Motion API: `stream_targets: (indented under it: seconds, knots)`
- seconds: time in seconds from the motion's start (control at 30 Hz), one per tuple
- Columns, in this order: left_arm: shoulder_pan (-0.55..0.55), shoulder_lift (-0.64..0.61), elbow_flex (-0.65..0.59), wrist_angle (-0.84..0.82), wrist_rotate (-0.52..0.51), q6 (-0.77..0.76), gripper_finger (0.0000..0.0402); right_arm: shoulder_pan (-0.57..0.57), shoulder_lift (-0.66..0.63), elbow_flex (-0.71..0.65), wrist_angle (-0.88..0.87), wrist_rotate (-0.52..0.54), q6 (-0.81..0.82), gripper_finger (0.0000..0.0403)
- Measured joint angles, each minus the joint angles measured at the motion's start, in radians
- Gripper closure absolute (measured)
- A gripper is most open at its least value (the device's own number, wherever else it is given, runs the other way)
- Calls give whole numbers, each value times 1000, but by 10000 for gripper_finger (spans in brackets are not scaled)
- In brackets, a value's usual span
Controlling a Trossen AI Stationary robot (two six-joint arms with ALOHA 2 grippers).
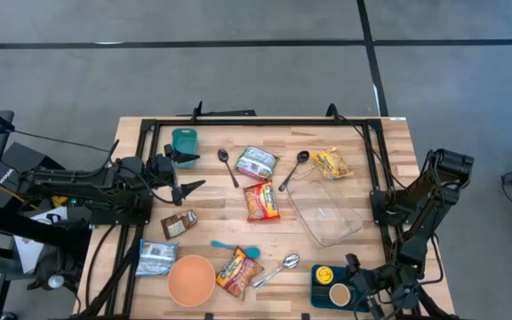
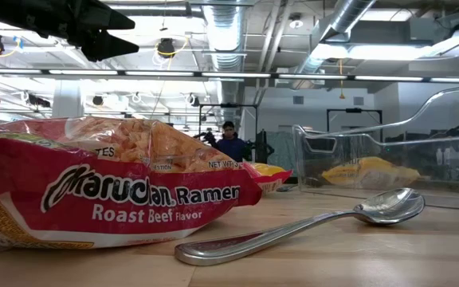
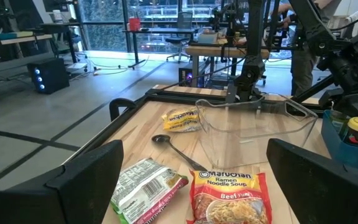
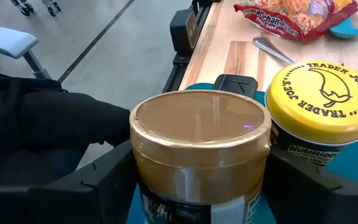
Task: Pick & Place Food Item
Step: Put the golden spice bottle into the blue bin
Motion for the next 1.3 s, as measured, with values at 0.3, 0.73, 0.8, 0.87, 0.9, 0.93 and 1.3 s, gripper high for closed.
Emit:
stream_targets:
  seconds: [0.3,0.73,0.8,0.87,0.9,0.93,1.3]
  knots:
    - [0,0,0,0,-1,0,9,5,0,-1,3,-3,-1,117]
    - [0,0,0,0,-4,0,9,5,0,-2,9,-4,1,116]
    - [0,0,0,0,-4,0,9,5,0,-2,10,-8,1,116]
    - [0,0,0,0,-4,0,9,5,0,-2,10,-14,1,116]
    - [0,0,0,0,-4,0,9,5,0,-2,11,-19,1,116]
    - [0,0,0,0,-4,0,9,5,0,-2,11,-23,1,116]
    - [0,0,0,0,-3,0,9,5,0,-1,11,-29,1,116]
